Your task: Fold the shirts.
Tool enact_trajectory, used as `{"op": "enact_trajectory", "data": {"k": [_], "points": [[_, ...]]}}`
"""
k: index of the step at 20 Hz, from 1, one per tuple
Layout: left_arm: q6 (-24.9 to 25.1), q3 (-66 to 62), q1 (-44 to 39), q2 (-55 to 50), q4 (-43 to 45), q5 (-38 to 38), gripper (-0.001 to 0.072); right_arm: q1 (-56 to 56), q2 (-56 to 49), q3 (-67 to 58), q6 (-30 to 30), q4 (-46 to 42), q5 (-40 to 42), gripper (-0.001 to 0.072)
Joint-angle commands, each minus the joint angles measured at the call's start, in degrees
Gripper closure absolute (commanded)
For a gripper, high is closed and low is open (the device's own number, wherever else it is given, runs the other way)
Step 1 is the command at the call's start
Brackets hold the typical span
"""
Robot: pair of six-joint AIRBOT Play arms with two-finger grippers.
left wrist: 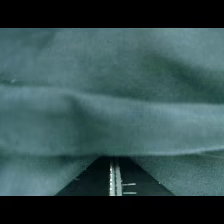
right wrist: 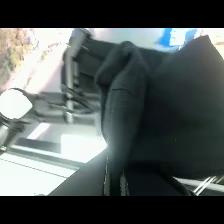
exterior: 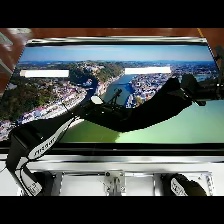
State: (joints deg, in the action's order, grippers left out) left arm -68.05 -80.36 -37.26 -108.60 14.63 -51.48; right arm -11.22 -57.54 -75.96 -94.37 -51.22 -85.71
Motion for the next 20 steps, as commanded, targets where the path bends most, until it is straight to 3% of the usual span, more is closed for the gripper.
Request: {"op": "enact_trajectory", "data": {"k": [1,4,7,10,15,20], "points": [[-0.1,0.0,-0.7,-1.6,-4.8,-1.7,0.0662,0.0,0.9,0.0,-1.2,-3.8,0.0,0.0644],[3.0,0.0,4.9,1.2,-4.3,-2.1,0.0667,0.8,0.6,0.0,-1.8,-6.2,0.5,0.0644],[3.5,0.0,13.6,10.7,3.1,-1.3,0.0667,7.1,-1.9,0.0,-2.3,-9.7,1.9,0.0644],[3.3,0.0,25.2,23.1,10.0,-1.9,0.0666,16.3,-6.1,0.0,-3.8,-9.7,11.0,0.0644],[3.3,0.0,46.4,40.8,11.6,-6.2,0.0664,31.4,-18.2,0.0,-5.6,-8.2,24.4,0.0644],[3.3,0.0,59.9,50.4,11.6,-17.0,0.0663,39.0,-30.8,0.0,-5.7,0.3,37.6,0.0644]]}}
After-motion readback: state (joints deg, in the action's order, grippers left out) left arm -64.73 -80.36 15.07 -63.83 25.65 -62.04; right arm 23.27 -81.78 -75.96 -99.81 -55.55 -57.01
